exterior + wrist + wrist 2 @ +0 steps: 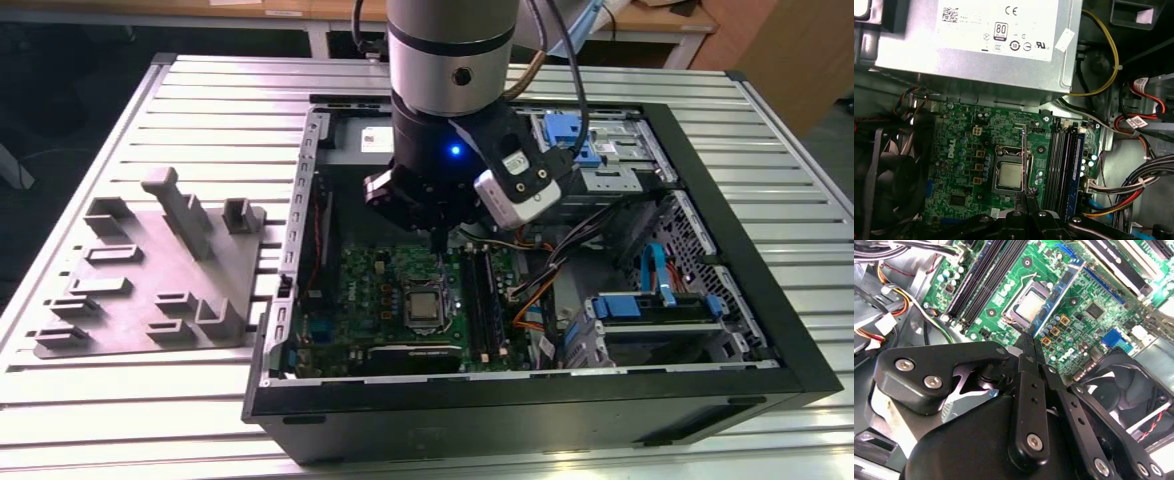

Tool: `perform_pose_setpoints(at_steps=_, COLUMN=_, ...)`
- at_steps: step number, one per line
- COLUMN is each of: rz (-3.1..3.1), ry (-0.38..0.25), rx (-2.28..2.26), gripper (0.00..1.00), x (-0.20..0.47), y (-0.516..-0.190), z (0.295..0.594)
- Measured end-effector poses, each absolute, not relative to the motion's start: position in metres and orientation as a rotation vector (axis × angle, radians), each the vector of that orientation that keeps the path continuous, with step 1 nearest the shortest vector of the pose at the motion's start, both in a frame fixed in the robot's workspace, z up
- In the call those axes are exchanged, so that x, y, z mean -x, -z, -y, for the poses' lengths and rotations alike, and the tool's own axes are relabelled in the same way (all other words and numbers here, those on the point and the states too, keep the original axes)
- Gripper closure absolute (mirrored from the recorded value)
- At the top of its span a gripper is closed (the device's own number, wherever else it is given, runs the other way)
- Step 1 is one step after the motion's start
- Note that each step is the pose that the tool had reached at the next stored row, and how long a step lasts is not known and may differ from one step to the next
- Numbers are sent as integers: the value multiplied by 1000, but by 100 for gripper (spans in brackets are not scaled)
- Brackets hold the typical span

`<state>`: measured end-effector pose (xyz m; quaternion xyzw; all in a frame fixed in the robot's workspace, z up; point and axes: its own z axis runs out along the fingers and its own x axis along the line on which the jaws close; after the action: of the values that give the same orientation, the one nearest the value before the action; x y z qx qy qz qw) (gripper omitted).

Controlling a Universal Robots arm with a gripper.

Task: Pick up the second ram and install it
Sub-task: 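Insert the second ram into the second slot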

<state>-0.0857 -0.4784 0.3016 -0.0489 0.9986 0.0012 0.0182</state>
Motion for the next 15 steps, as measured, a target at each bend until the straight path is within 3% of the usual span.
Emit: perform_pose_setpoints(at_steps=15, rz=-3102, ry=-4, rx=145, gripper=89, x=75, y=-302, z=478)
